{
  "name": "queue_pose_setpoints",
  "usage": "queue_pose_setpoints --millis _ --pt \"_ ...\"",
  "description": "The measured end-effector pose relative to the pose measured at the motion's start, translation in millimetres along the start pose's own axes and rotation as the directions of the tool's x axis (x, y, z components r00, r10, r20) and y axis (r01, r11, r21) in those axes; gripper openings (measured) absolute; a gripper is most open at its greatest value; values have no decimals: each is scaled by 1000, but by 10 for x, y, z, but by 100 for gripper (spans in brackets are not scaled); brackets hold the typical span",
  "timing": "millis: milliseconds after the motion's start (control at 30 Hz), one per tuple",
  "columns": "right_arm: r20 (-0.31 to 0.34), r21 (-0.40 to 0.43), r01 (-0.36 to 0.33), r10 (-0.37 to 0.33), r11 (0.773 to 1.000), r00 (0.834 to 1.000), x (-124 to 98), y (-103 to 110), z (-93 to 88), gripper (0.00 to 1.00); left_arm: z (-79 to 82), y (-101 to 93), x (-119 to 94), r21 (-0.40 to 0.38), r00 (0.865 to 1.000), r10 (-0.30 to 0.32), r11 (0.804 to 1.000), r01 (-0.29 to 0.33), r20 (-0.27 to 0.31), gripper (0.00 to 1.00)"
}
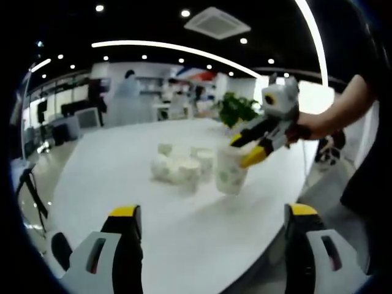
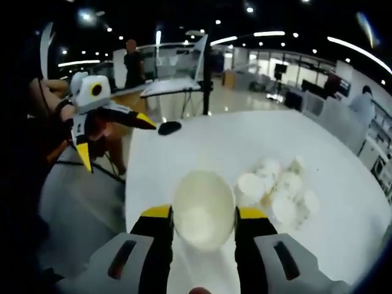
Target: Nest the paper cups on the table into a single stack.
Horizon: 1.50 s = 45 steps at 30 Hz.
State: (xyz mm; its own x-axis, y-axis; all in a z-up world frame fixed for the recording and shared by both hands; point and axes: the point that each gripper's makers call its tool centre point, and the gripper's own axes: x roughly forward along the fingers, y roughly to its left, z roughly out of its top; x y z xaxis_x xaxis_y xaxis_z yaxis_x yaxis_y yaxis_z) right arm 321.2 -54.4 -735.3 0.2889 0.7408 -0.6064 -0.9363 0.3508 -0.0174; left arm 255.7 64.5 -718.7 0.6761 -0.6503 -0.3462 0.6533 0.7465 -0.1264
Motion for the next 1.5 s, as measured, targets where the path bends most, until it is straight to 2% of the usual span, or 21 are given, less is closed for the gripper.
queue_pose_setpoints --millis 600,1133,1500 --pt "-93 21 -33 34 999 995 104 242 -506 36 -43 -28 -43 -1 1000 0 1000 0 -11 97" --pt "-114 28 -37 40 999 993 125 329 -639 36 -57 -65 -52 -1 1000 1 1000 -1 -13 97" --pt "-114 -8 -43 42 999 993 105 384 -664 40 -75 -74 -66 -7 1000 4 1000 -4 -11 97"
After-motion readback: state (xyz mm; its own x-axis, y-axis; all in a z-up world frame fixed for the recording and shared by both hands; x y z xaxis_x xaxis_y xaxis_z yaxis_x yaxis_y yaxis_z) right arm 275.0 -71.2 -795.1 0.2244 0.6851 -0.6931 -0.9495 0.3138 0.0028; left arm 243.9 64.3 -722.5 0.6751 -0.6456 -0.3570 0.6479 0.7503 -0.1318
